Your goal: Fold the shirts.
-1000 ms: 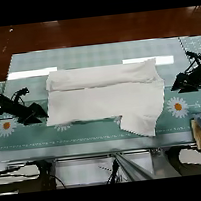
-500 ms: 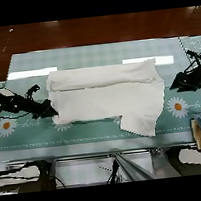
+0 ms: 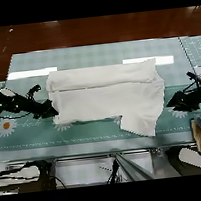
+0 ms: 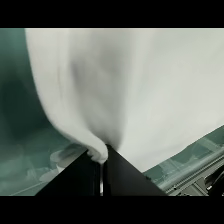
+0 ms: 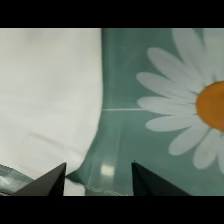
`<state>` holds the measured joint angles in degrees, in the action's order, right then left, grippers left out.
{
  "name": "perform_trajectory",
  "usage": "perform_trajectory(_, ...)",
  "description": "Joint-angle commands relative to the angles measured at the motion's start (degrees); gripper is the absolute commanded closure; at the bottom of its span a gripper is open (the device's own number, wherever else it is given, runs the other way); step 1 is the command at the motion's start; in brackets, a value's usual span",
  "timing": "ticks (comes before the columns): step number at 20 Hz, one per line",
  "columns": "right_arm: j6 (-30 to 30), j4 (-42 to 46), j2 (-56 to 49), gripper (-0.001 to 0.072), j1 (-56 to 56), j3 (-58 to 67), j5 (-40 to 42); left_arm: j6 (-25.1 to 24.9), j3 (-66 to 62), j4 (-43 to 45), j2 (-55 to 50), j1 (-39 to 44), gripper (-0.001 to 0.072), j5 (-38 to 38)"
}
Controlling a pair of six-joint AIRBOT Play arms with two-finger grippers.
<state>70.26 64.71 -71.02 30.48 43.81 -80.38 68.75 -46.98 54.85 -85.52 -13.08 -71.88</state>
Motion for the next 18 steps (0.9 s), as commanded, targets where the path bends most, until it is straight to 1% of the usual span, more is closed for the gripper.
perform_trajectory(1,-2.69,-9.42,2.32,0.0216,0.35,-8.00,4.98,-0.20,0.00,-0.04,0.04,0.00,0.0682,-0.35)
perform_trajectory(7,-2.86,-10.84,2.32,0.0220,0.35,-15.41,9.99,-0.63,0.00,-0.07,0.02,0.00,0.0681,0.11)
perform_trajectory(8,-2.91,-11.96,2.32,0.0235,0.35,-16.70,11.15,-0.63,0.00,-0.09,0.02,0.00,0.0681,0.66)
perform_trajectory(9,-3.10,-12.72,2.32,0.0292,0.35,-17.73,12.55,-0.63,-0.02,-0.09,0.02,0.00,0.0682,1.22)
perform_trajectory(10,-3.13,-12.74,2.32,0.0404,0.35,-18.32,14.45,-0.63,-0.02,-0.09,0.02,0.00,0.0681,1.81)
perform_trajectory(11,-3.13,-12.85,2.32,0.0539,0.37,-18.32,15.98,-0.63,-0.02,-0.09,0.02,0.00,0.0681,2.25)
perform_trajectory(12,-3.19,-13.90,2.32,0.0651,0.37,-18.12,16.85,-0.66,-0.02,-0.07,0.02,0.00,0.0681,2.47)
perform_trajectory(13,-4.13,-14.80,2.32,0.0697,0.37,-17.31,16.52,-1.25,-0.13,-0.07,0.07,0.00,0.0682,2.43)
perform_trajectory(14,-5.60,-15.65,2.32,0.0698,0.37,-15.91,14.93,-2.34,-0.50,-0.07,0.37,0.00,0.0682,2.38)
perform_trajectory(16,-8.04,-17.99,2.32,0.0698,0.37,-10.88,8.83,-3.50,-2.54,-0.09,2.27,-0.02,0.0682,2.49)
perform_trajectory(18,-8.50,-24.33,2.32,0.0698,0.37,-4.39,4.20,-3.82,-6.64,-0.09,5.09,0.00,0.0682,3.15)
